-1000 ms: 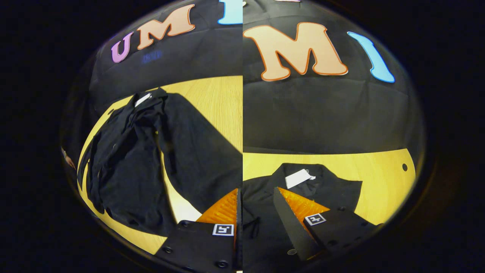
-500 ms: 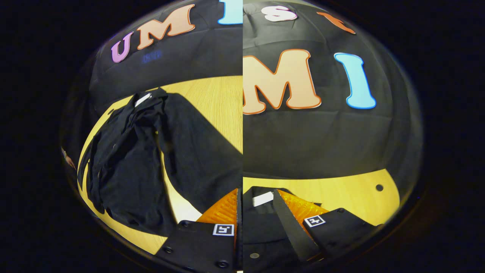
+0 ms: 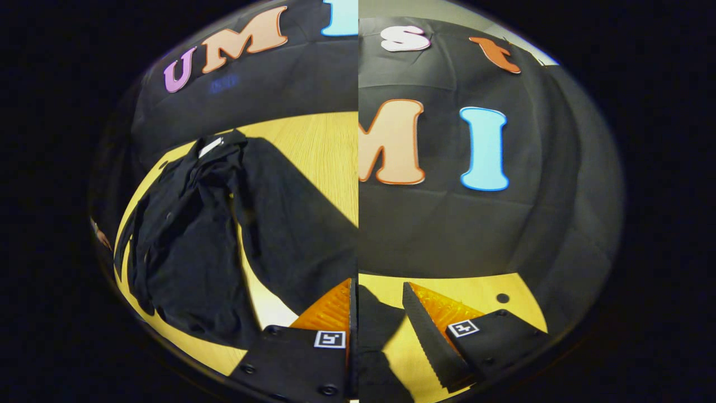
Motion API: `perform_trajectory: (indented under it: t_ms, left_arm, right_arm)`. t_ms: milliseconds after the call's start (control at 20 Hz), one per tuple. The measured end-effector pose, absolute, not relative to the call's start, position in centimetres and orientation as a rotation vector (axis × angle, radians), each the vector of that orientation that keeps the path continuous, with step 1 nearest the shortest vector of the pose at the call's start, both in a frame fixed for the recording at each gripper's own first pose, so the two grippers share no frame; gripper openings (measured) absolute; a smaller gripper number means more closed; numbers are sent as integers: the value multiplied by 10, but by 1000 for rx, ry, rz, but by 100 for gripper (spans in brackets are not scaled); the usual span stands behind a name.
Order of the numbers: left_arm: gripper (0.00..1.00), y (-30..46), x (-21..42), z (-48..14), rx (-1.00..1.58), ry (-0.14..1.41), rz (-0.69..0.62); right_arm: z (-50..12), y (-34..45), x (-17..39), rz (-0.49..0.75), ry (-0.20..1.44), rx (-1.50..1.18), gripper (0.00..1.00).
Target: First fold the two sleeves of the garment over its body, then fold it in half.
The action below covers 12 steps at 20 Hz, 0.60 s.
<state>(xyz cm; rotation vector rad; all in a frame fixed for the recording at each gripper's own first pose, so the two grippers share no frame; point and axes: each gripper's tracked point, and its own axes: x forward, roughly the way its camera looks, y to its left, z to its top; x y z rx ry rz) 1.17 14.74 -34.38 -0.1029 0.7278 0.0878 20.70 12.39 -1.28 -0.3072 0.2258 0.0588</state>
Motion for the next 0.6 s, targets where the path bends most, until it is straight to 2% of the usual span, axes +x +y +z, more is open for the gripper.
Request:
perform_trajectory:
  t_ms: [200,400,600]
  left_arm:
    - [96,146,2,-365,-101,794,89]
    - [97,145,5,-362,-113,756,88]
    - [94,145,4,-364,-113,735,79]
  right_arm:
    - [-5,97,195,2,222,-321,51]
    - [-3,86,188,-21,216,-319,52]
    - [-8,90,179,15,241,-274,51]
